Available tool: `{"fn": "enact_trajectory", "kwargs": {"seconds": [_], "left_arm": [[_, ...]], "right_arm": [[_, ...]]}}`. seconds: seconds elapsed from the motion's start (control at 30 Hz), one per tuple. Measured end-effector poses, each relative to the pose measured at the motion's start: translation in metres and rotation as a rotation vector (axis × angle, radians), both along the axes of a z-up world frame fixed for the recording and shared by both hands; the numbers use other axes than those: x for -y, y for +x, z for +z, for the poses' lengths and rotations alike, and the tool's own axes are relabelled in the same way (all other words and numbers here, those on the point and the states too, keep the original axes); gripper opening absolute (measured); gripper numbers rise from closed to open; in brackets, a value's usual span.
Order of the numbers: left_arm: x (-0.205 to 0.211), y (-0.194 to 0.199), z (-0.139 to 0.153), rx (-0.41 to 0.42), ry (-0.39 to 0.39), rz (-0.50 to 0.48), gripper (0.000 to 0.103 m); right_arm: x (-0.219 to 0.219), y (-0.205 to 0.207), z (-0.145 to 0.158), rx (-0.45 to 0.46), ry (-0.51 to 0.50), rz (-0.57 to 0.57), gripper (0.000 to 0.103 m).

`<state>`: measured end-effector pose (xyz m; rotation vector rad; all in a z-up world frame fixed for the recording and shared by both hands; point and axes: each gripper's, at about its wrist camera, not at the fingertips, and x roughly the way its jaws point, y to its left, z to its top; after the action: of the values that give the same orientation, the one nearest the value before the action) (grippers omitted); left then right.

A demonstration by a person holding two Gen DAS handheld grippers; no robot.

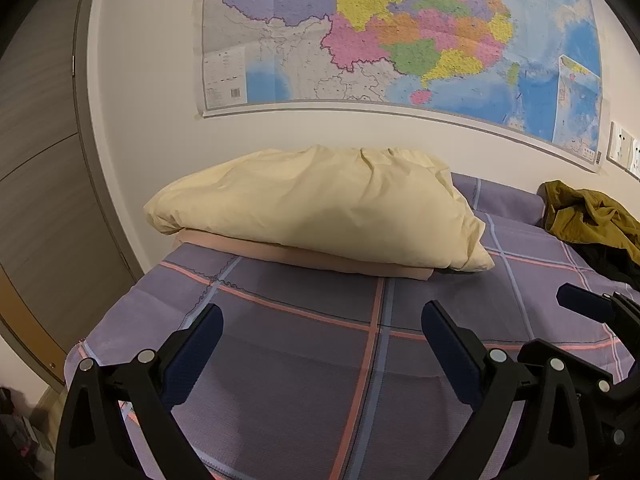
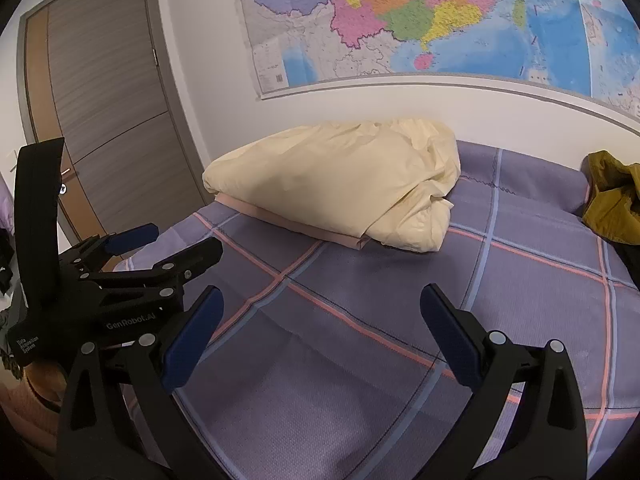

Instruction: Fold large clothes

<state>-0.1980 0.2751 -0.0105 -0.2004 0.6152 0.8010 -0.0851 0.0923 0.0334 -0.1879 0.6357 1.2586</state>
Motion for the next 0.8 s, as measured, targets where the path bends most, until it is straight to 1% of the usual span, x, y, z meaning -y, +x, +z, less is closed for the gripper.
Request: {"fn": "enact_trajectory", "kwargs": {"seconds": [0.37,0.47,0.5,0.6,0.67,0.77,0.8], "left_arm": [[0.001,0.003,-0.002,0.004,-0.02,-0.004,0.096],[0.004,0.006,-0.002,0.009,-0.006,-0.026,0.095],[0.006,0.008,-0.002,0.018,-0.001,-0.046,0.095],[0.011,0.017,-0.001,0.021,-0.01,-0.084,0.096],[0.014,0.025,-0.002,0.019,-0.035,-0.109,0.096],[0.02,0.046,-0.005,0.04,-0.141,-0.22,0.096],[0.024,0.052,-0.007,0.043,-0.161,-0.25,0.096]], "right_arm": [[0.0,0.0,0.001,-0.002,0.0,-0.005,0.097],[0.003,0.002,0.002,-0.006,0.003,-0.011,0.097],[0.005,0.003,0.002,-0.005,0.007,-0.016,0.097],[0.014,0.008,0.003,-0.006,0.011,-0.043,0.097],[0.025,0.014,0.003,-0.014,0.015,-0.071,0.097],[0.047,0.023,0.005,-0.015,0.025,-0.144,0.097],[0.055,0.026,0.005,-0.015,0.029,-0.17,0.097]]}}
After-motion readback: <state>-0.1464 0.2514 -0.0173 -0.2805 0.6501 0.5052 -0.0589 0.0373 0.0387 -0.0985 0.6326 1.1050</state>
